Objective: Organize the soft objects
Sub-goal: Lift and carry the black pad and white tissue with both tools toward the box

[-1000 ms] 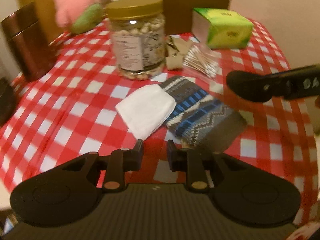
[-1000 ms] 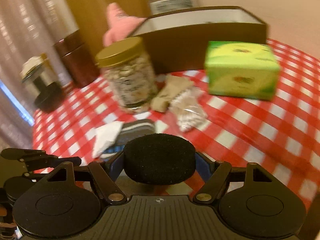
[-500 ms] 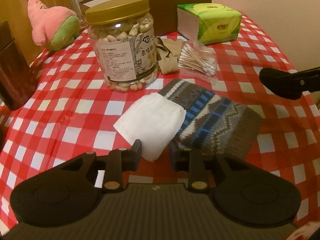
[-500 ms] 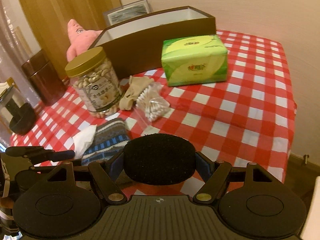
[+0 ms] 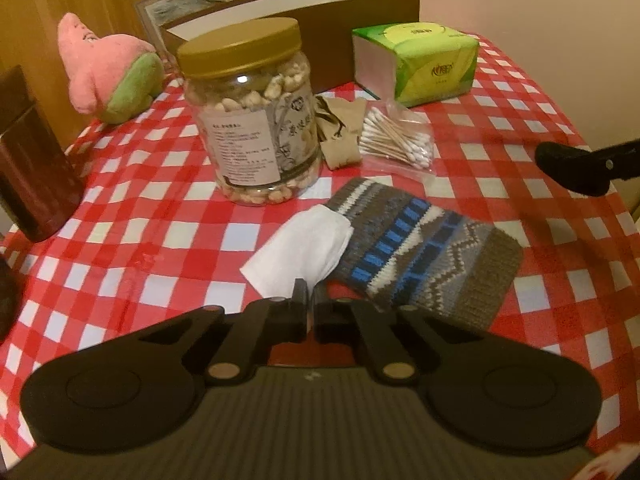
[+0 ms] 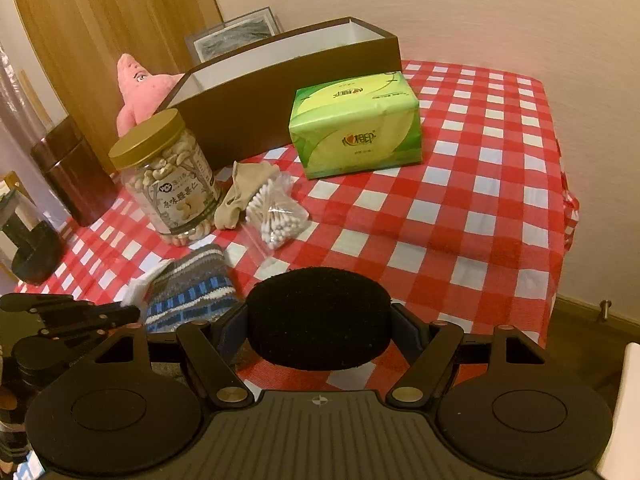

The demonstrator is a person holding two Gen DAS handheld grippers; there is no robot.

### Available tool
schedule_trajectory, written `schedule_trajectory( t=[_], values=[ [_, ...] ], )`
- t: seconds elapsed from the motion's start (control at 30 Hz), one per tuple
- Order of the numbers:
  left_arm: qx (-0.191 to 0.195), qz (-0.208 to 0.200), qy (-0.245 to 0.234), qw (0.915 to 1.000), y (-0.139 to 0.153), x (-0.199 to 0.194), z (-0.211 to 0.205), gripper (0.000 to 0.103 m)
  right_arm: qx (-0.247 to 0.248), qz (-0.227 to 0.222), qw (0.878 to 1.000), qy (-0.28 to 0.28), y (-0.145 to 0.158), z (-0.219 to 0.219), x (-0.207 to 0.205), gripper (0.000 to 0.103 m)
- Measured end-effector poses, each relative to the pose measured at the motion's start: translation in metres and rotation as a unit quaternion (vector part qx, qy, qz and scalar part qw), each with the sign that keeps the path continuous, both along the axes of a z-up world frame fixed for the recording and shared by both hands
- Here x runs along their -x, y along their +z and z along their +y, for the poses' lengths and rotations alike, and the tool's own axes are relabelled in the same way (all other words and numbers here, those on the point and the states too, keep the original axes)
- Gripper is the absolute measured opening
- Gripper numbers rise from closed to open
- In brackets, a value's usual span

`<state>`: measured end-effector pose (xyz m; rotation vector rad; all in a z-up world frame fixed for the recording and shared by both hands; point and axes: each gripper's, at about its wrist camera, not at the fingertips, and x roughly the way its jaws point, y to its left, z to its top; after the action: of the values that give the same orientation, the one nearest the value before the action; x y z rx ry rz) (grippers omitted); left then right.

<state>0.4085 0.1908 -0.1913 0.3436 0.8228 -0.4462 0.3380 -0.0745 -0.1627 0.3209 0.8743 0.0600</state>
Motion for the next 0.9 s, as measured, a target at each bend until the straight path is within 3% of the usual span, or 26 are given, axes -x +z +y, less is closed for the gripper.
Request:
schedule_trajectory(
  t=[0.57, 0.9],
  values=[
    [0.004, -0.002, 0.062, 0.9981, 0.034, 0.035, -0.005, 0.002, -0.053, -0.004, 0.998, 0.016, -0.02, -0.037, 0.021, 0.074],
    [0.008, -0.018, 0.08, 0.9966, 0.061, 0.06, -0.003, 0.002, -0.065, -0.021, 0.997, 0.035, -0.01, -0.042, 0.034, 0.074]
  ],
)
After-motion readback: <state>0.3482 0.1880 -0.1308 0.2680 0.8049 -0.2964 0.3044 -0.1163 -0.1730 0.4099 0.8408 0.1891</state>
